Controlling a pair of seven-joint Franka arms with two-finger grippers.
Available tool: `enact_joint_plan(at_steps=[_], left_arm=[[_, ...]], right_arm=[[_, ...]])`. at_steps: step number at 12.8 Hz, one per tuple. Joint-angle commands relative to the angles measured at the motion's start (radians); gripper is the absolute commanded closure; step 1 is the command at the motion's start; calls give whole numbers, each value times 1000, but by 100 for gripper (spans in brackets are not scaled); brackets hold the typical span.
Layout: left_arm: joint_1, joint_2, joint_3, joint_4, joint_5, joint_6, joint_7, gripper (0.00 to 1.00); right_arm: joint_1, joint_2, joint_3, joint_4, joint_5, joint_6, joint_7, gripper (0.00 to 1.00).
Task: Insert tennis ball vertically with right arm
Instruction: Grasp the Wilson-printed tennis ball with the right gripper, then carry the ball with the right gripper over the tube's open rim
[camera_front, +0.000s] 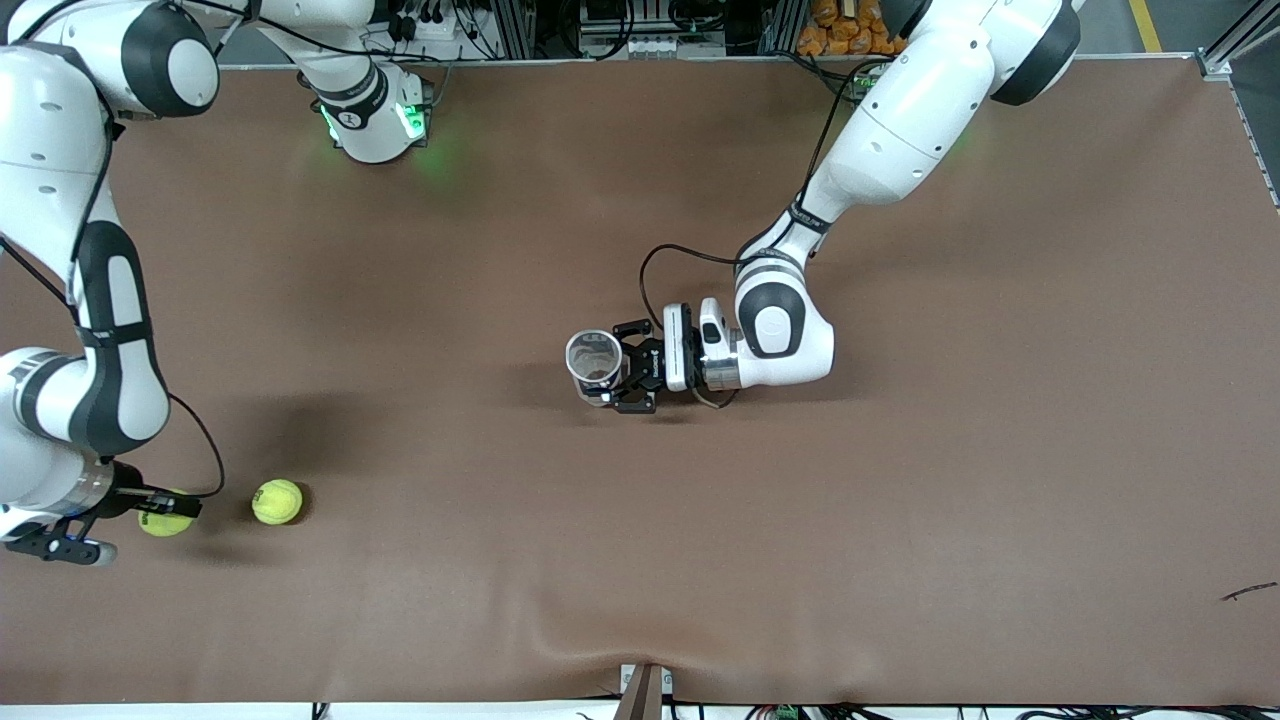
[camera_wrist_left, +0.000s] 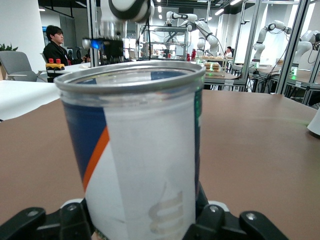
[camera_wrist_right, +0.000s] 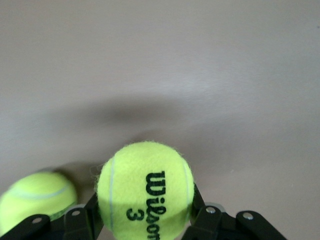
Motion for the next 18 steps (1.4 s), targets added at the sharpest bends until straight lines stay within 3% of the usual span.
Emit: enact_joint_plan(at_steps=[1, 5, 7, 9, 12, 13, 15, 18], left_arm=[[-8, -21, -1, -27, -18, 68, 6, 30], [-25, -26, -3, -34, -18, 114, 6, 29], [-25, -24, -4, -38, -16, 114, 12, 29], [-27, -26, -4, -38, -18, 114, 14, 28], [-27, -24, -4, -40, -18, 114, 19, 28], [-27, -24, -4, -40, -18, 114, 19, 27], [-27, -24, -4, -40, -18, 114, 19, 27], [-27, -23, -4, -40, -18, 114, 20, 27]], right_arm=[[72, -112, 7, -20, 47, -178, 57, 48], [233, -270, 10, -26, 75, -480, 345, 48], [305, -343, 7, -73, 191, -590, 451, 54], [405, -424, 7, -174, 230, -576, 533, 56], [613, -437, 7, -178, 230, -484, 840, 55], [647, -433, 9, -176, 233, -458, 917, 55], [703, -425, 7, -178, 338, -415, 1043, 55], [767, -385, 7, -175, 356, -305, 1182, 55]])
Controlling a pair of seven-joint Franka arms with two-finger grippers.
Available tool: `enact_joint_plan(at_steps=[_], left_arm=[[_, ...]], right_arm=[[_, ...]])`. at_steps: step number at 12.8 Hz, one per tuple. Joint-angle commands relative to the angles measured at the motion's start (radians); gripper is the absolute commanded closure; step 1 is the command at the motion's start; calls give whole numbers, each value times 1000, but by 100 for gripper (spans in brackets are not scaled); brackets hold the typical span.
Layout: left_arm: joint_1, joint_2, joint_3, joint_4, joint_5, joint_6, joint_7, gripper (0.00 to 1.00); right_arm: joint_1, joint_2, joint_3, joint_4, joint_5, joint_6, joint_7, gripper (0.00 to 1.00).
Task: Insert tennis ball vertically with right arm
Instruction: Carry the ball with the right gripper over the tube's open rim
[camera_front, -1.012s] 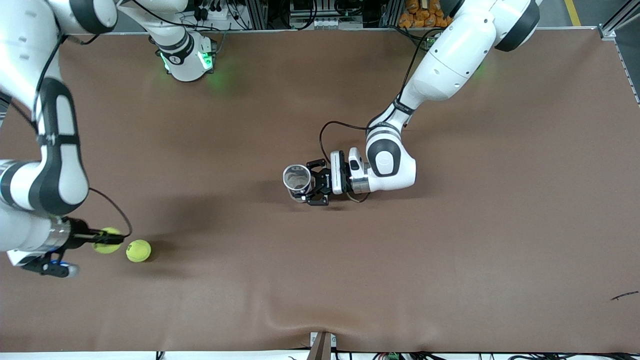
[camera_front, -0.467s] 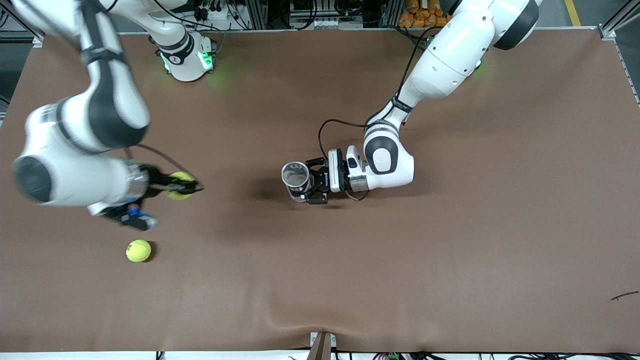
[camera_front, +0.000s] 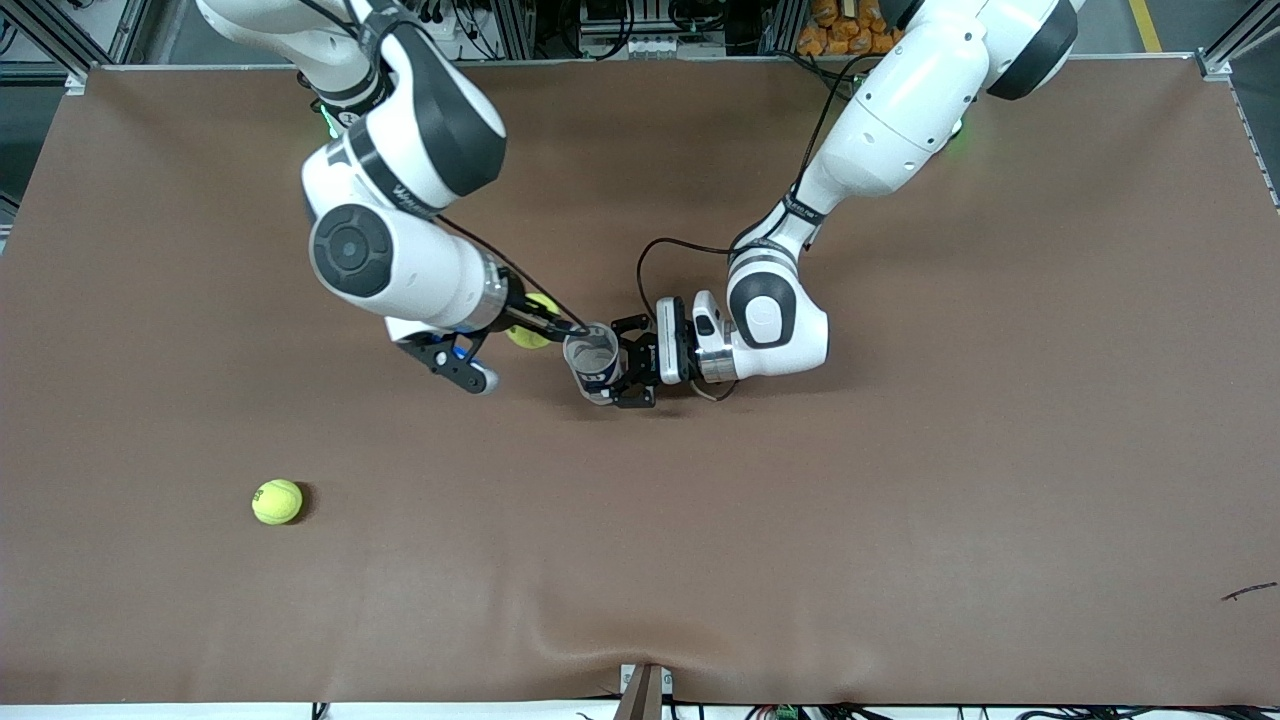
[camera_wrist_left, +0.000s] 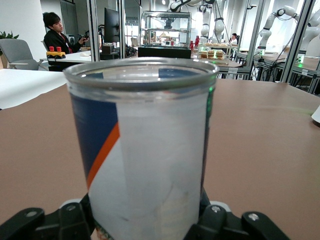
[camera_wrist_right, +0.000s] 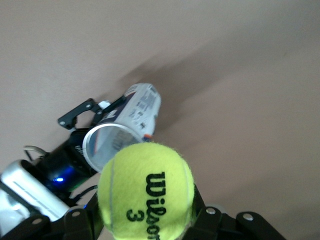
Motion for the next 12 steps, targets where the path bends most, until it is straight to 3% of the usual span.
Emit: enact_joint_plan(at_steps=[1, 8, 9, 10, 11, 12], left_arm=[[-10, -6, 7, -26, -17, 41, 23, 27], [-10, -4, 5, -26, -17, 41, 34, 27], [-10, -4, 7, -26, -17, 41, 34, 26], [-10, -4, 7, -26, -17, 41, 34, 26], [-10, -4, 7, -26, -17, 41, 34, 25], [-10, -4, 7, -26, -17, 41, 34, 24]], right_arm=[[40, 30, -14, -16, 31, 90, 85, 55], [95, 99, -16, -13, 31, 180, 196, 47], [100, 100, -14, -13, 31, 178, 219, 41], [100, 100, -16, -13, 31, 174, 231, 10], [98, 99, -16, -13, 31, 172, 236, 0], [97, 99, -16, -13, 31, 171, 237, 0]])
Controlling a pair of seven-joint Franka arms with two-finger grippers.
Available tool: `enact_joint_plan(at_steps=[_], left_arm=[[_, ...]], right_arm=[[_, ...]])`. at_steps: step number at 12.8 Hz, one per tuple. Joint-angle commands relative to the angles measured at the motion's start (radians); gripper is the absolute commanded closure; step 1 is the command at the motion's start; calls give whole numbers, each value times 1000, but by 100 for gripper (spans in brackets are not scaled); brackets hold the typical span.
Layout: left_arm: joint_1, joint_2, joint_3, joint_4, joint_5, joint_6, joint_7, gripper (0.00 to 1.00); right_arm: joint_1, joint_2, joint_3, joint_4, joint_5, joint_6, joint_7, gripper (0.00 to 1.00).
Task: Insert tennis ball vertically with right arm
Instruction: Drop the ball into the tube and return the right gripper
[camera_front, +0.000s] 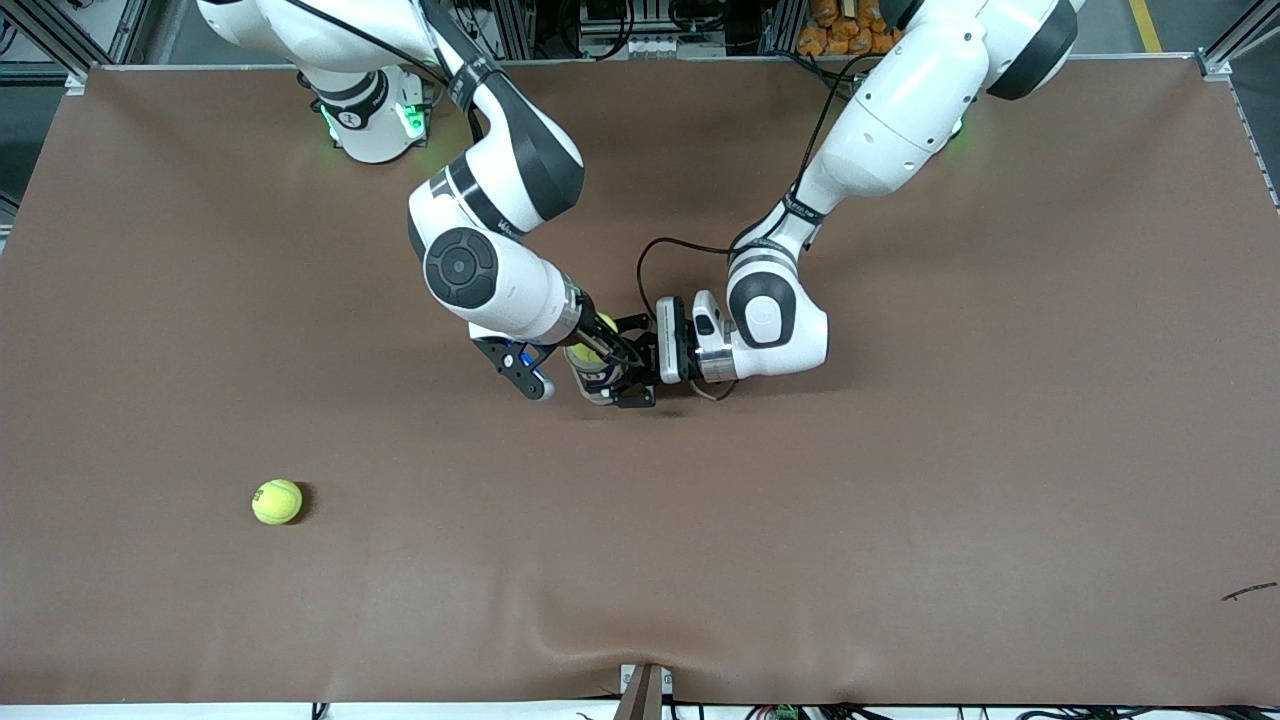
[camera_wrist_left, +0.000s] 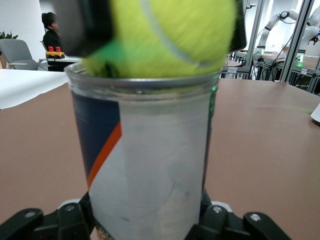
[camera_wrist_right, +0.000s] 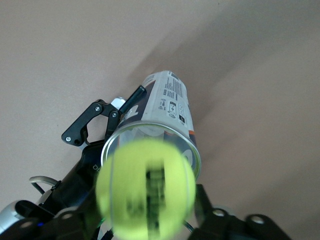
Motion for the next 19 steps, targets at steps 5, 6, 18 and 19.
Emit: enact_joint_plan(at_steps=[5, 6, 18, 19], left_arm=[[-10, -4, 8, -23, -17, 41, 31, 23], [-10, -4, 8, -23, -17, 41, 31, 23], [-10, -4, 8, -22, -17, 41, 31, 23], [-10, -4, 8, -22, -17, 41, 31, 23]], right_arm=[[-14, -36, -24, 6, 6, -34, 16, 0], [-48, -42, -39, 9, -3, -63, 10, 0], [-600, 236, -70, 144, -337, 175, -754, 0], [-605, 264, -73, 147, -353, 221, -754, 0]])
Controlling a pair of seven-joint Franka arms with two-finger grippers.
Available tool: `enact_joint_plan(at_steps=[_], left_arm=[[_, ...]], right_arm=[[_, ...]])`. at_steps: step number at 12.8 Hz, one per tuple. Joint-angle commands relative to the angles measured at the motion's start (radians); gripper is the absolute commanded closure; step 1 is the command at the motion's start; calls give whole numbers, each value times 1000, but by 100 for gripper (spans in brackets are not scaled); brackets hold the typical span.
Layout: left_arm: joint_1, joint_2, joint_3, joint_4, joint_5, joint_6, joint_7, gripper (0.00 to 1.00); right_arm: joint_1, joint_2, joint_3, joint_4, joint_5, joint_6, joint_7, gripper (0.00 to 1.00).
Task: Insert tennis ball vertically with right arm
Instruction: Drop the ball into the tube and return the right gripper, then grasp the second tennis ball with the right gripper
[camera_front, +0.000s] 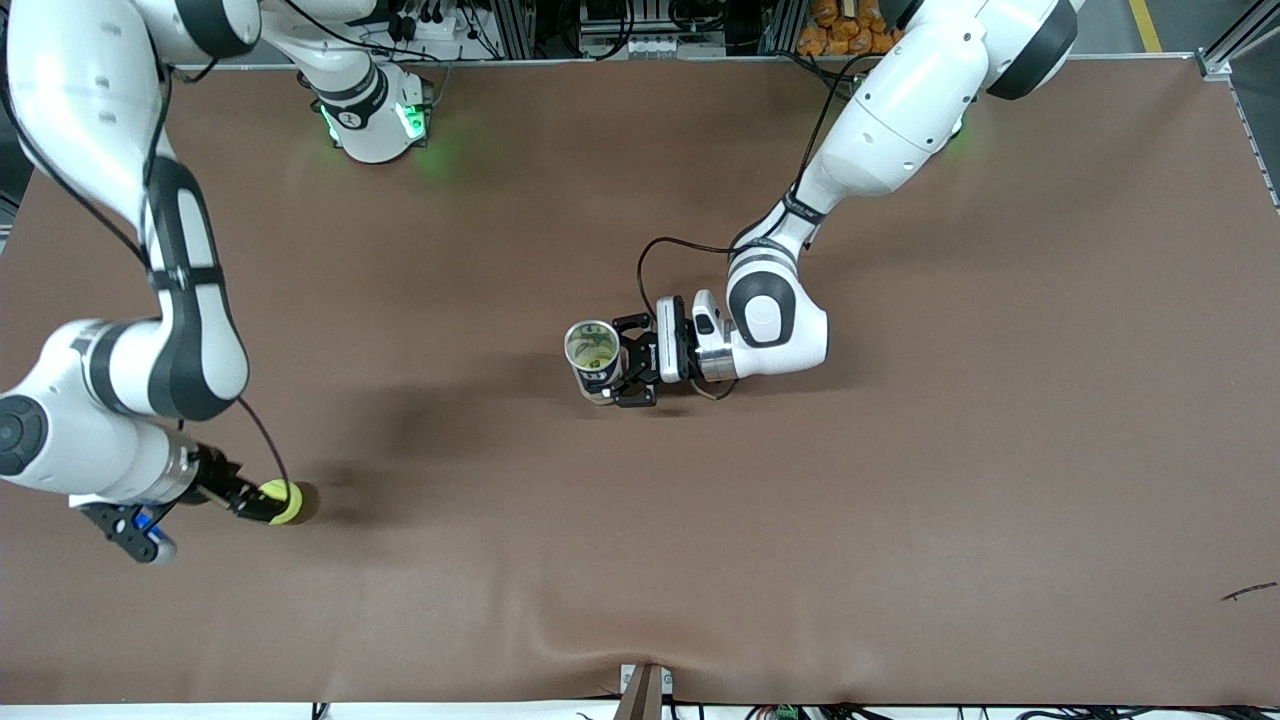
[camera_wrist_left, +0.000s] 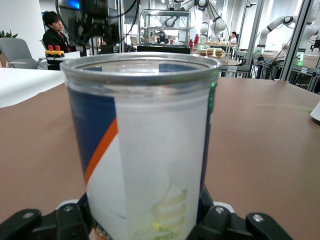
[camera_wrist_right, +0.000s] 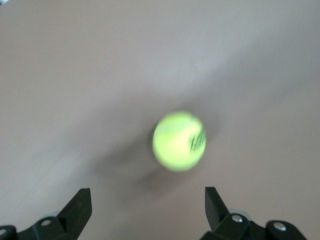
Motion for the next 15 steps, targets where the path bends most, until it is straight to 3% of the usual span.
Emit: enact_joint_plan(at_steps=[1, 6, 15], left_arm=[[-9, -4, 8, -18, -17, 38, 28, 23], [-9, -3, 8, -18, -17, 38, 28, 23], [-11, -4, 8, -18, -17, 38, 28, 23]], right_arm=[[-18, 95, 16, 62, -51, 82, 5, 0], [-49, 114, 14, 50, -50, 46, 194, 0], [-55, 151, 19, 42, -24, 35, 209, 0]])
